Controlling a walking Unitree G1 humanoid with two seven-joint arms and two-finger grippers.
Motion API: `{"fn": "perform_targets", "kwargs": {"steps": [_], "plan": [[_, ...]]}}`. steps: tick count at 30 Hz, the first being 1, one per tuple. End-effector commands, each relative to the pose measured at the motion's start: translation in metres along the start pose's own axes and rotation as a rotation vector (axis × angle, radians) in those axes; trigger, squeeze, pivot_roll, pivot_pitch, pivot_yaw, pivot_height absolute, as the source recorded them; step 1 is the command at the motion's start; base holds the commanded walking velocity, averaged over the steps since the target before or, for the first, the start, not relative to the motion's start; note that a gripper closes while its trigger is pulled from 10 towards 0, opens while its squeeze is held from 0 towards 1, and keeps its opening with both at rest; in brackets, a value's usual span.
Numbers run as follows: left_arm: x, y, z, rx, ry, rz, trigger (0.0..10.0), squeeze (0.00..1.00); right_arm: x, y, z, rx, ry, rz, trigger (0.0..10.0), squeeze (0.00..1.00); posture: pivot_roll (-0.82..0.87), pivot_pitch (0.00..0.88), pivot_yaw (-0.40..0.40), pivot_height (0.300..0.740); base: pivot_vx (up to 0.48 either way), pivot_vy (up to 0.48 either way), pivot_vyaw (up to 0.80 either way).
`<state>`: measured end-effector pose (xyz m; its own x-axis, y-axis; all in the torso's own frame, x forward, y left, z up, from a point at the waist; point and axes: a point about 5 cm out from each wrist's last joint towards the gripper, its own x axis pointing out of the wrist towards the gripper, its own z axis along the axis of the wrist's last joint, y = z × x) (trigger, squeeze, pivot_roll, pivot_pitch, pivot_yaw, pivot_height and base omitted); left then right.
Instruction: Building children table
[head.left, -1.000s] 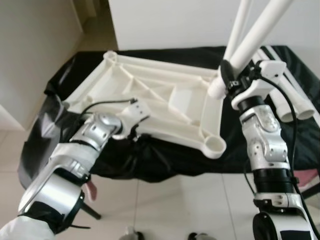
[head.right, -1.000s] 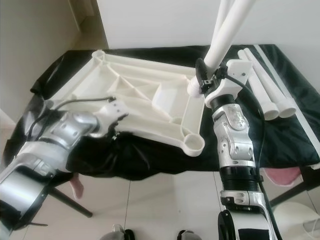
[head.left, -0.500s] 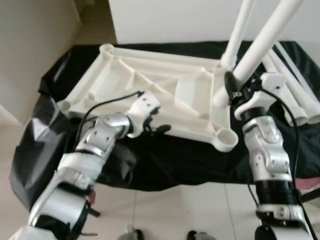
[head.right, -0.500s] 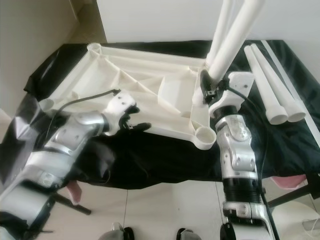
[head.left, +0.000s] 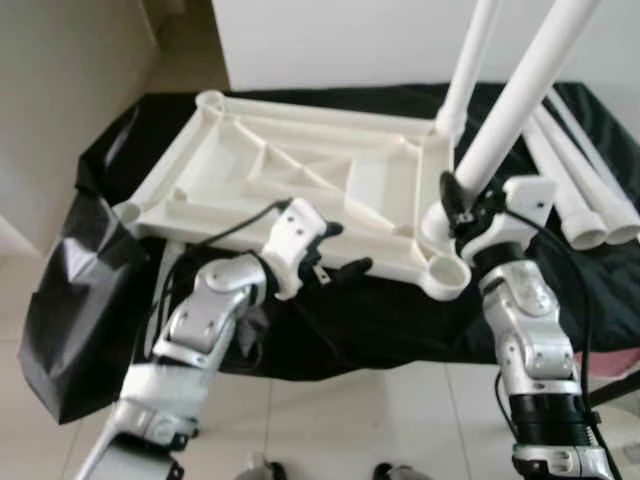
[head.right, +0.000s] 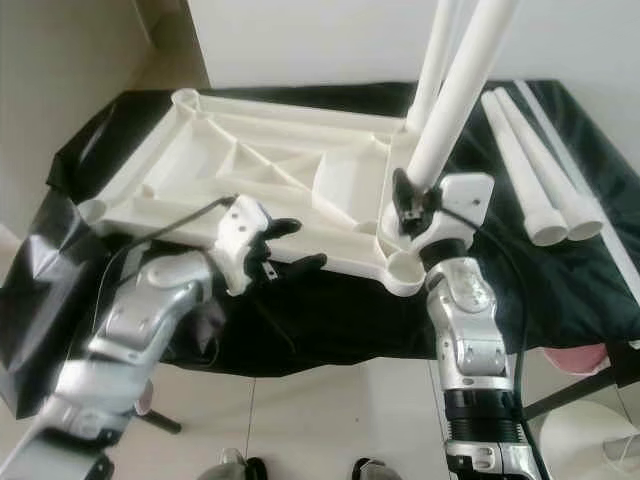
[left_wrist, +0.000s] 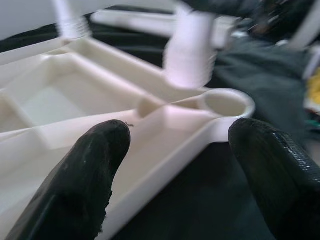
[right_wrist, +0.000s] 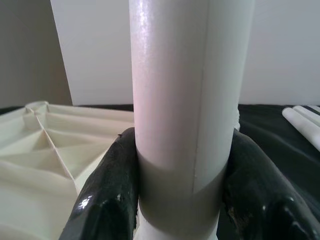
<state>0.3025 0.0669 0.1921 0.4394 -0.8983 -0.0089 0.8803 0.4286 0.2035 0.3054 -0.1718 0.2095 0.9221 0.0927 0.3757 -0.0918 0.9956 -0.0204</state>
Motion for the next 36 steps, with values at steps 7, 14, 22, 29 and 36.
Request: {"fn": "perform_targets", "kwargs": {"steps": [7, 14, 22, 29, 36], "plan": [[-0.001, -0.015, -0.002, -0.006, 0.013, 0.081, 10.0, 0.00, -0.014, 0.001, -0.002, -0.009, 0.014, -0.036, 10.0, 0.00, -0.05, 0.087, 0.000, 0.740, 0.000, 0.000, 0.00], [0.002, -0.028, -0.002, 0.010, -0.005, 0.071, 10.0, 0.00, -0.019, 0.003, -0.003, 0.000, 0.025, -0.034, 10.0, 0.00, -0.05, 0.086, 0.000, 0.740, 0.000, 0.000, 0.00], [0.002, -0.034, -0.003, 0.028, 0.006, 0.141, 10.0, 0.00, -0.036, 0.010, -0.010, -0.005, 0.050, 0.023, 10.0, 0.00, -0.05, 0.085, -0.004, 0.740, 0.000, 0.000, 0.00], [0.001, -0.034, -0.003, 0.019, 0.013, 0.155, 10.0, 0.00, -0.044, 0.013, -0.012, -0.005, 0.054, 0.061, 10.0, 0.00, -0.05, 0.084, -0.004, 0.740, 0.000, 0.000, 0.00], [0.001, -0.036, -0.004, 0.020, 0.018, 0.145, 10.0, 0.00, -0.053, 0.010, -0.021, -0.004, 0.085, 0.080, 10.0, 0.00, -0.05, 0.086, 0.000, 0.740, 0.000, 0.000, 0.00]]}}
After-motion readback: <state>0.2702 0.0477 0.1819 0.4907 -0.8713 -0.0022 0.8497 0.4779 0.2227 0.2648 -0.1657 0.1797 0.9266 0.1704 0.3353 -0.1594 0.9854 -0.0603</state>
